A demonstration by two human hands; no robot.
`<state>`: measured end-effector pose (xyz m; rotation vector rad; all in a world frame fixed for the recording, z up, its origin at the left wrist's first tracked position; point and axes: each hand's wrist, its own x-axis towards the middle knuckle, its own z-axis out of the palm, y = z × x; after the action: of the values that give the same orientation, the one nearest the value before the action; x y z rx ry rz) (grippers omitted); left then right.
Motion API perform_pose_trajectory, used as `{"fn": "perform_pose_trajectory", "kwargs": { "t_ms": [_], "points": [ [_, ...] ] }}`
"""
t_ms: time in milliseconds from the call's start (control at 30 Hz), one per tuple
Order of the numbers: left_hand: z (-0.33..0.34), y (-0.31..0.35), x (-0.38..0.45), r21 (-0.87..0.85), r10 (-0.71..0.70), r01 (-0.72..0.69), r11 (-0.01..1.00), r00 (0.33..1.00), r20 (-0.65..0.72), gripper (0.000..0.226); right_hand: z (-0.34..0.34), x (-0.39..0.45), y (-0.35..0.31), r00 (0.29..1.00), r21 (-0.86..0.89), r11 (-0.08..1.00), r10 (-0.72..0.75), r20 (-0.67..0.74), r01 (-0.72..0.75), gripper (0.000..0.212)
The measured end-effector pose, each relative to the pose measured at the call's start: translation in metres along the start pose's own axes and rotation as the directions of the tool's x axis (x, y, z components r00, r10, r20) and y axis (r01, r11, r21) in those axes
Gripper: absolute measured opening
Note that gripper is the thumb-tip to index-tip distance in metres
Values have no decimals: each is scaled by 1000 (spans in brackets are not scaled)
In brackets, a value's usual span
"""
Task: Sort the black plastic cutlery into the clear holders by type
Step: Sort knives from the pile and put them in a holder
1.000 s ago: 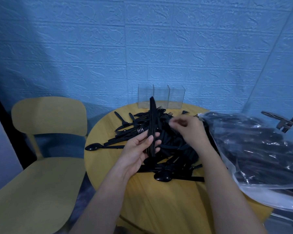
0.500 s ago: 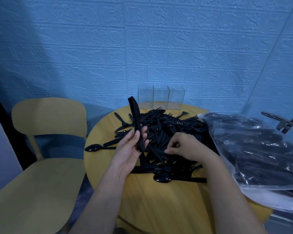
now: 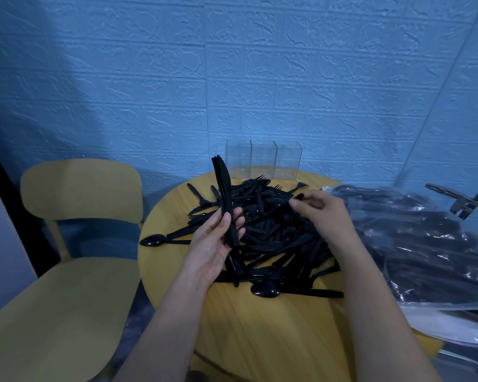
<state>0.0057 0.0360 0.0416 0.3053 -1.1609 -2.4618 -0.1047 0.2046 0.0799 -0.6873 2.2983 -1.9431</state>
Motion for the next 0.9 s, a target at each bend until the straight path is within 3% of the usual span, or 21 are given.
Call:
{"fn": "perform_pose_trajectory", "kwargs": {
  "t_ms": [67, 167, 267, 333, 433, 533, 633, 767, 900],
  "points": [
    [0, 0, 0, 7, 6, -6, 1000, 1000, 5, 21, -2, 1, -2, 995, 229, 973, -3, -104, 26, 6],
    [1, -1, -1, 34, 17, -18, 999, 999, 28, 22, -7, 4, -5, 974, 388, 915, -19, -225, 107, 9],
    [3, -2, -3, 76, 9, -14, 997, 998, 65, 25, -7, 7, -8, 975, 573, 809, 4, -221, 127, 18],
    [5, -2, -5, 116, -24, 11, 993, 994, 109, 27, -2, 10, -10, 984, 598, 792, -20, -176, 123, 20],
    [9, -3, -8, 169, -98, 67, 983, 979, 181, 26, 11, 16, -11, 994, 473, 876, -64, -86, 98, 5],
    [11, -3, -10, 177, -146, 107, 978, 964, 224, 26, 24, 25, -12, 997, 329, 942, -53, -54, 68, 16],
    [11, -2, -10, 179, -165, 121, 976, 952, 256, 25, 29, 35, -15, 992, 116, 988, -95, -85, 105, 11],
    [11, -4, -10, 185, -195, 144, 972, 934, 300, 29, 24, 44, -11, 982, -94, 982, -173, -77, 165, 6],
    [8, -6, -6, 178, -184, 144, 974, 954, 237, 30, 20, 36, -2, 976, -174, 963, -215, -30, 207, 12]
  ]
}}
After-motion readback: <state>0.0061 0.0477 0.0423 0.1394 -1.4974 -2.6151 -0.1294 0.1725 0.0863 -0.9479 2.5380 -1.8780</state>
